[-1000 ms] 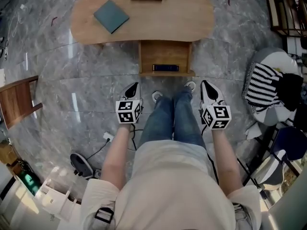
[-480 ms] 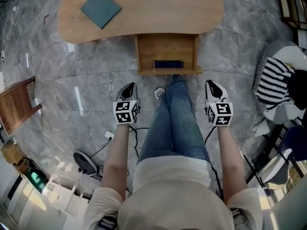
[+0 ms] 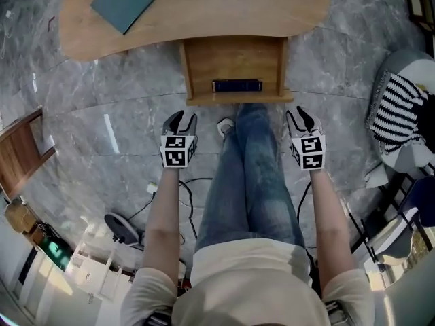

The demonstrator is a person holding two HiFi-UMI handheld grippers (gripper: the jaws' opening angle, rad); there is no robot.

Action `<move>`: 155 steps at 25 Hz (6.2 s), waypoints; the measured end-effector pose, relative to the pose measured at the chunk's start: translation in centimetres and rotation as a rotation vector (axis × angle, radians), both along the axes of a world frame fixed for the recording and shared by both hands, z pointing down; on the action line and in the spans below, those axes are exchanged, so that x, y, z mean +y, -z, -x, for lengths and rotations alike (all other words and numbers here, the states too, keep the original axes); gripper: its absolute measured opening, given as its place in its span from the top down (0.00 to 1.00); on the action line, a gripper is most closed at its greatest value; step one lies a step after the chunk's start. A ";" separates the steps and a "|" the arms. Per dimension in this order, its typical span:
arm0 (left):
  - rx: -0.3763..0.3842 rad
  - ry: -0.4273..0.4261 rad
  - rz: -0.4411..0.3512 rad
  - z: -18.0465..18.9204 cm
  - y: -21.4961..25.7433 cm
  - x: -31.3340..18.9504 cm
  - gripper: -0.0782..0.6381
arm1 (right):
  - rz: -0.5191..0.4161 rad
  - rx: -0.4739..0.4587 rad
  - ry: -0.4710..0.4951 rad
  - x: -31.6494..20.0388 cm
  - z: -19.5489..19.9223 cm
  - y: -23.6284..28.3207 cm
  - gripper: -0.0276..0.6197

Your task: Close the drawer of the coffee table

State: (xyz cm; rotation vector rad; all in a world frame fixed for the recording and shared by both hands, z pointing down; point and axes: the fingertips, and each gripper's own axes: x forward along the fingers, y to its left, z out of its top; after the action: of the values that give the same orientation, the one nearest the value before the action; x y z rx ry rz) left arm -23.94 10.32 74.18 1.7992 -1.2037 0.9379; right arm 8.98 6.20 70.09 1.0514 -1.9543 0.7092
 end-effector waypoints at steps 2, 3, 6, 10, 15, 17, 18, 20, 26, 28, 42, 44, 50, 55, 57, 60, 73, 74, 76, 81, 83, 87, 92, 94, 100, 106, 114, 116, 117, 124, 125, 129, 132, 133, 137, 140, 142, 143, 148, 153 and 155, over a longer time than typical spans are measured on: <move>-0.020 -0.015 0.020 0.3 -1.3 0.0 0.65 | 0.014 0.023 0.043 0.2 0.0 -1.4 0.74; -0.034 -0.025 0.034 0.6 -2.1 0.0 0.65 | 0.022 0.035 0.058 0.3 -0.1 -2.1 0.73; -0.076 -0.070 0.066 1.1 -4.4 -0.2 0.58 | 0.046 0.067 0.083 0.3 -0.5 -4.5 0.69; -0.112 -0.129 0.096 1.7 -7.4 -0.2 0.52 | 0.094 0.104 0.115 0.4 -0.9 -8.0 0.61; -0.124 -0.143 0.133 1.5 -10.1 -0.5 0.49 | 0.120 0.147 0.133 -0.1 -1.7 -11.1 0.59; -0.125 -0.157 0.150 1.2 -11.0 -0.5 0.48 | 0.135 0.161 0.155 -0.3 -1.8 -12.3 0.58; -0.126 -0.170 0.151 0.9 -11.3 -0.8 0.47 | 0.142 0.168 0.167 -0.4 -1.8 -12.8 0.58; -0.127 -0.178 0.156 0.5 -12.1 -1.0 0.46 | 0.151 0.183 0.202 -0.5 -1.6 -13.7 0.58; -0.151 -0.196 0.157 0.0 -14.0 -1.7 0.44 | 0.176 0.227 0.254 -1.0 -1.9 -16.1 0.58; -0.146 -0.208 0.162 -0.3 -14.4 -1.9 0.44 | 0.180 0.236 0.249 -1.3 -2.1 -16.6 0.59; -0.162 -0.194 0.143 -0.5 -14.0 -2.0 0.49 | 0.206 0.273 0.278 -1.3 -1.9 -16.8 0.68; -0.162 -0.179 0.138 -0.5 -13.5 -2.2 0.50 | 0.215 0.270 0.278 -1.4 -1.9 -16.4 0.68; -0.136 -0.178 0.166 -0.5 -12.0 -2.1 0.50 | 0.260 0.262 0.295 -1.2 -1.9 -15.0 0.68; -0.125 -0.178 0.173 -0.5 -10.9 -2.1 0.50 | 0.269 0.262 0.289 -1.3 -1.9 -13.9 0.69; -0.121 -0.178 0.175 -0.6 -10.3 -2.1 0.51 | 0.271 0.263 0.292 -1.3 -1.9 -13.3 0.69; -0.118 -0.179 0.180 -0.6 -9.7 -2.0 0.51 | 0.274 0.265 0.298 -1.3 -1.9 -12.7 0.69; -0.118 -0.171 0.179 -0.9 -7.1 -2.4 0.51 | 0.286 0.272 0.308 -2.2 -2.2 -10.2 0.69; -0.119 -0.170 0.180 -1.0 -7.0 -2.5 0.51 | 0.286 0.272 0.308 -2.4 -2.2 -10.1 0.69; -0.123 -0.169 0.178 -1.0 -6.8 -2.8 0.51 | 0.283 0.271 0.306 -2.6 -2.3 -9.8 0.69; -0.136 -0.178 0.168 -0.7 -6.5 -4.1 0.51 | 0.270 0.266 0.300 -3.6 -2.1 -9.6 0.69; -0.143 -0.181 0.167 -0.5 -6.5 -4.6 0.51 | 0.268 0.264 0.295 -4.0 -1.9 -9.6 0.69; -0.153 -0.188 0.162 -0.2 -6.5 -5.5 0.51 | 0.264 0.259 0.292 -4.6 -1.6 -9.6 0.69; -0.158 -0.190 0.152 -0.1 -6.4 -6.4 0.51 | 0.255 0.256 0.293 -5.5 -1.5 -9.6 0.69; -0.161 -0.189 0.149 -0.1 -6.4 -6.7 0.51 | 0.251 0.257 0.292 -5.9 -1.5 -9.6 0.69; -0.170 -0.193 0.139 0.2 -6.3 -8.2 0.51 | 0.236 0.252 0.287 -7.1 -1.3 -9.5 0.69; -0.179 -0.195 0.133 0.4 -6.4 -9.6 0.51 | 0.226 0.249 0.281 -8.3 -1.1 -9.5 0.69; -0.186 -0.188 0.125 0.4 -6.4 -11.5 0.51 | 0.212 0.248 0.282 -10.3 -1.1 -9.6 0.69; -0.187 -0.186 0.125 0.5 -6.3 -12.0 0.51 | 0.209 0.247 0.282 -10.8 -1.0 -9.5 0.69; -0.187 -0.186 0.125 0.5 -6.3 -12.2 0.51 | 0.207 0.247 0.282 -11.0 -1.0 -9.5 0.69; -0.198 -0.181 0.124 0.7 -6.5 -14.1 0.51 | 0.200 0.243 0.276 -12.7 -0.8 -9.6 0.69; -0.199 -0.181 0.123 0.7 -6.5 -14.3 0.51 | 0.198 0.243 0.275 -12.9 -0.8 -9.6 0.69; -0.204 -0.176 0.124 0.8 -6.6 -15.2 0.51 | 0.196 0.240 0.274 -13.7 -0.7 -9.8 0.69; -0.206 -0.170 0.129 0.9 -6.7 -15.7 0.51 | 0.195 0.241 0.271 -14.2 -0.6 -9.9 0.69; -0.206 -0.168 0.130 0.9 -6.8 -15.9 0.51 | 0.194 0.241 0.271 -14.4 -0.6 -9.9 0.69; -0.210 -0.160 0.134 0.9 -6.9 -16.5 0.51 | 0.189 0.238 0.272 -15.1 -0.6 -10.1 0.69; -0.215 -0.151 0.131 0.9 -7.0 -17.1 0.51 | 0.184 0.234 0.270 -15.7 -0.6 -10.1 0.69; -0.218 -0.145 0.127 0.9 -6.9 -17.6 0.50 | 0.180 0.232 0.269 -16.2 -0.6 -10.0 0.69; -0.219 -0.142 0.125 1.0 -6.9 -17.9 0.50 | 0.178 0.231 0.268 -16.5 -0.6 -10.0 0.69; -0.222 -0.115 0.123 1.3 -7.0 -19.1 0.50 | 0.169 0.226 0.268 -17.7 -0.3 -10.1 0.69; -0.220 -0.067 0.120 1.3 -7.0 -19.8 0.50 | 0.168 0.220 0.268 -18.5 -0.4 -10.1 0.69; -0.220 -0.051 0.119 1.4 -7.1 -20.1 0.49 | 0.167 0.219 0.266 -18.8 -0.3 -10.1 0.69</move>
State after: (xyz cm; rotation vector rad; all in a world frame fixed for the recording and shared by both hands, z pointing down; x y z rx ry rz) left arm -25.32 -9.76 81.26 1.6724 -1.2116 1.2367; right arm 9.32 -12.61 80.16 0.7196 -1.7694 0.5727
